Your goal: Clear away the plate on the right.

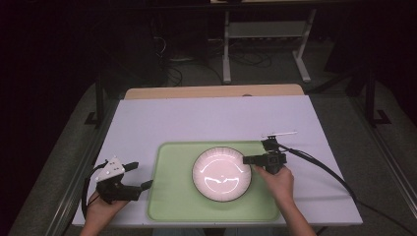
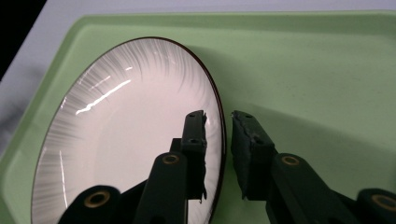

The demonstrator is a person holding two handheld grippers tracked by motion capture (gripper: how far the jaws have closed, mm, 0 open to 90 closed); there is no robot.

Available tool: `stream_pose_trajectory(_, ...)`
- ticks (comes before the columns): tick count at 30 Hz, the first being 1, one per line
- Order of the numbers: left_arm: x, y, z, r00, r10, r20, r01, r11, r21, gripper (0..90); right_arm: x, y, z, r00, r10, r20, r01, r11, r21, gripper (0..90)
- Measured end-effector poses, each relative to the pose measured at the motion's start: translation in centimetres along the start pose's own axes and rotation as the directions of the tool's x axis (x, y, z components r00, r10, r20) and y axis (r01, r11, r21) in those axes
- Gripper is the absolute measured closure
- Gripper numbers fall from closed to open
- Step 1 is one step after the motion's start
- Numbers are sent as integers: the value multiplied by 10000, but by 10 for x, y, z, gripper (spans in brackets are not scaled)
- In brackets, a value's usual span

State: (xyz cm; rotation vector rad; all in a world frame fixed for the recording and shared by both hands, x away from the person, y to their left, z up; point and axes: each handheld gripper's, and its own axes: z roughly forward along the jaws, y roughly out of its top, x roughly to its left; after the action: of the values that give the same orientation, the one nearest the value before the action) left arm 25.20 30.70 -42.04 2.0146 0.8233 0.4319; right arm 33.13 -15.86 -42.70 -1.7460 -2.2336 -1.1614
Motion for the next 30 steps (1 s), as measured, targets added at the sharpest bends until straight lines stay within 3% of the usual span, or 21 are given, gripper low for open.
stream_pose_trajectory(7,-1,0,0,10000,17,-8,-17,10000,31,152,3,-8,-3,9982,-560,198,555,9982,234,824)
stream_pose_trajectory(30,-1,0,1,10000,33,13,-33,10000,61,152,7,-15,0,9976,-661,-187,665,9976,215,816)
